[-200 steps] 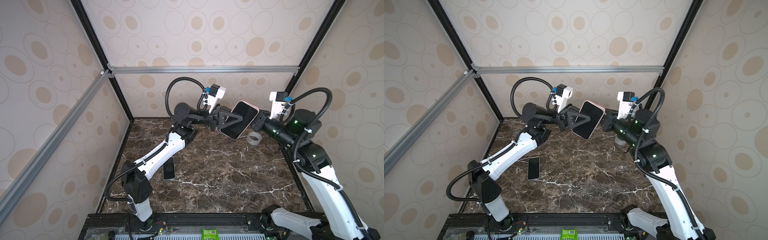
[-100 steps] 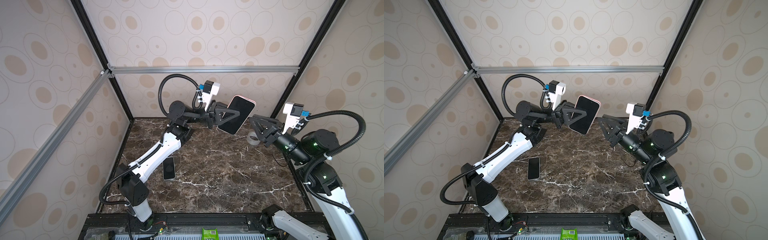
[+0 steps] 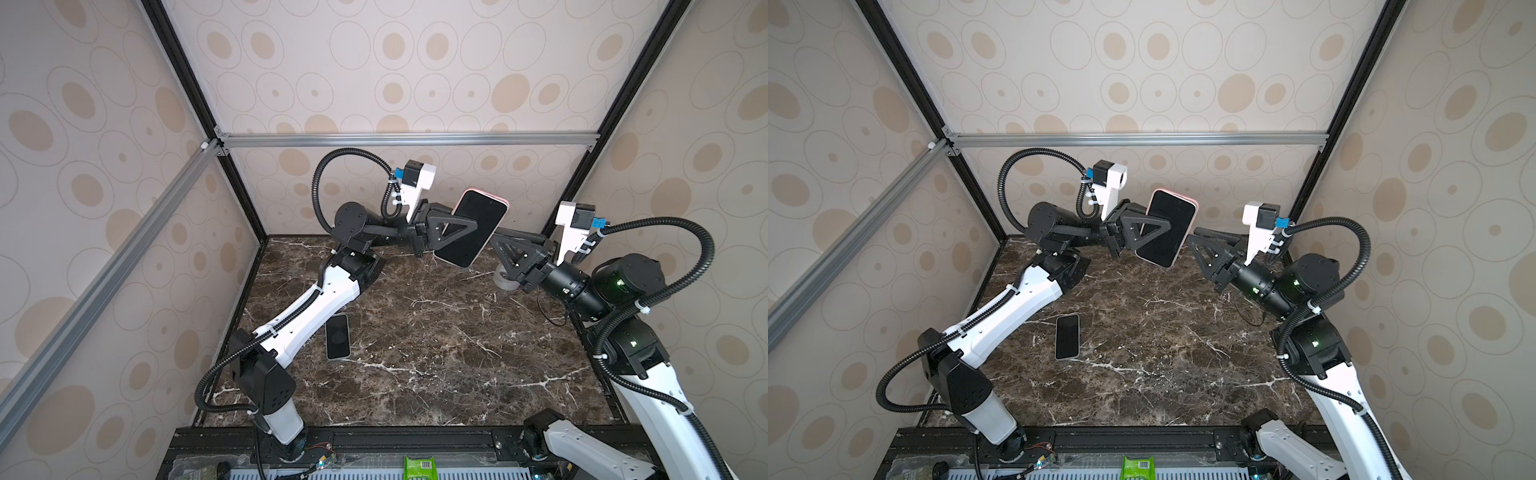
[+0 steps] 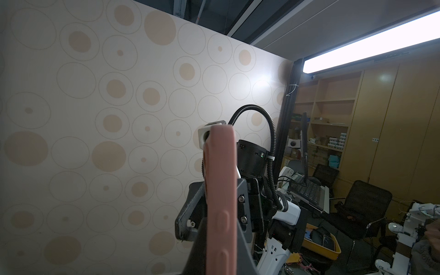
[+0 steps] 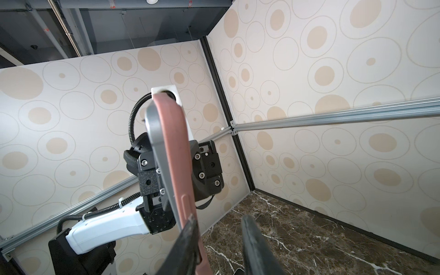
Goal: Take the phone out of the phone case
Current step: Remove the phone case from the phone.
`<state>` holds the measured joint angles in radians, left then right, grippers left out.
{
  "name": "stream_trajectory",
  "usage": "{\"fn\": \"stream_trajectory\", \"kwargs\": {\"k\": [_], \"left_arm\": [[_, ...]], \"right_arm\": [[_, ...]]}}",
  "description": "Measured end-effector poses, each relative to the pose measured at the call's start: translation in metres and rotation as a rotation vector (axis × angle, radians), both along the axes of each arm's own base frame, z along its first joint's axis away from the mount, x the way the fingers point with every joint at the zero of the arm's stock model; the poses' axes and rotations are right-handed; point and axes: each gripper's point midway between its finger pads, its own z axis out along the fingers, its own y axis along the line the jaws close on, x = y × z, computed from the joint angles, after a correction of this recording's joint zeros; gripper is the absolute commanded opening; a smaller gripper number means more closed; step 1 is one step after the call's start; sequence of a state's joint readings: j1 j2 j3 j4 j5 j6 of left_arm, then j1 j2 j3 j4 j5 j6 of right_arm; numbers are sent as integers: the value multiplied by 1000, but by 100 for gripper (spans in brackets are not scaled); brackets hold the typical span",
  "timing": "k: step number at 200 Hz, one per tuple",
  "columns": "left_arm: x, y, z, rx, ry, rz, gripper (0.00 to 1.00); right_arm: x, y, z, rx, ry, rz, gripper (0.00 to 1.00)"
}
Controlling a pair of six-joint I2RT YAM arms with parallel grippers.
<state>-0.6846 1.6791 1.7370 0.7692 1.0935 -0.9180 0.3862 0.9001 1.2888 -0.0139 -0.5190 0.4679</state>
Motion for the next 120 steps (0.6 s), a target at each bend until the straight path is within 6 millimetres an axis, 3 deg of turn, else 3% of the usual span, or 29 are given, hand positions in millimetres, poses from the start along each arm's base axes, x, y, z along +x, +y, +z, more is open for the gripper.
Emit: {"fn": "stream_trajectory", "kwargs": {"k": [120], "left_arm": [[1, 0, -1, 1, 2, 1, 0]], "right_arm": [[0, 1, 0, 1, -10, 4, 33]]}}
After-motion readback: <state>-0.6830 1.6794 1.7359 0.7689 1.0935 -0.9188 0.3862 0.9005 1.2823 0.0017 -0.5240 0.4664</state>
